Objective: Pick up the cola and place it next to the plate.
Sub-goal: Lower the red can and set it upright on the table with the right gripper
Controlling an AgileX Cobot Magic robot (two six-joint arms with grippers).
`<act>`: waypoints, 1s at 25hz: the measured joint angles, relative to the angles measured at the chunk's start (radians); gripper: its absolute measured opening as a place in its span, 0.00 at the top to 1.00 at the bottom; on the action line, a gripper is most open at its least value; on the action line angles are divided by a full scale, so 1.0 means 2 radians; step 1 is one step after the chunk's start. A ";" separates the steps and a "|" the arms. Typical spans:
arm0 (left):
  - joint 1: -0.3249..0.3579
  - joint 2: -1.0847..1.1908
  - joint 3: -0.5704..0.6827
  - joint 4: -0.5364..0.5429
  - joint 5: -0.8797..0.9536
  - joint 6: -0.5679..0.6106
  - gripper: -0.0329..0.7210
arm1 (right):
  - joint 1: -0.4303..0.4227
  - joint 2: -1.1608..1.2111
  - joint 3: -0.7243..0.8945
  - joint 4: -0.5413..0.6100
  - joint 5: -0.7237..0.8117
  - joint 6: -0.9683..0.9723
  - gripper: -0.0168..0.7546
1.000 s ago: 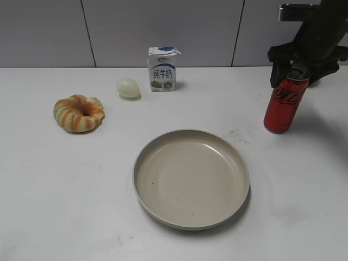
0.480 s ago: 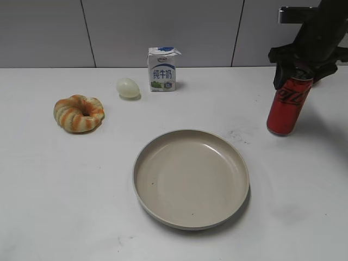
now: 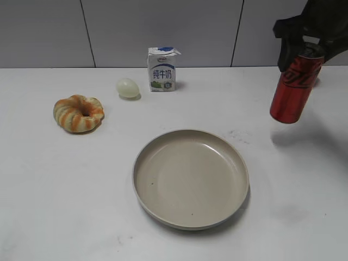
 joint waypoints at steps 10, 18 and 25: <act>0.000 0.000 0.000 0.000 0.000 0.000 0.64 | 0.069 -0.143 0.243 -0.016 -0.119 0.055 0.34; 0.000 0.000 0.000 0.000 0.000 0.000 0.64 | 0.115 -0.155 0.323 -0.022 -0.194 0.077 0.34; 0.000 0.000 0.000 0.000 0.000 0.000 0.64 | 0.117 -0.144 0.325 -0.050 -0.206 0.101 0.34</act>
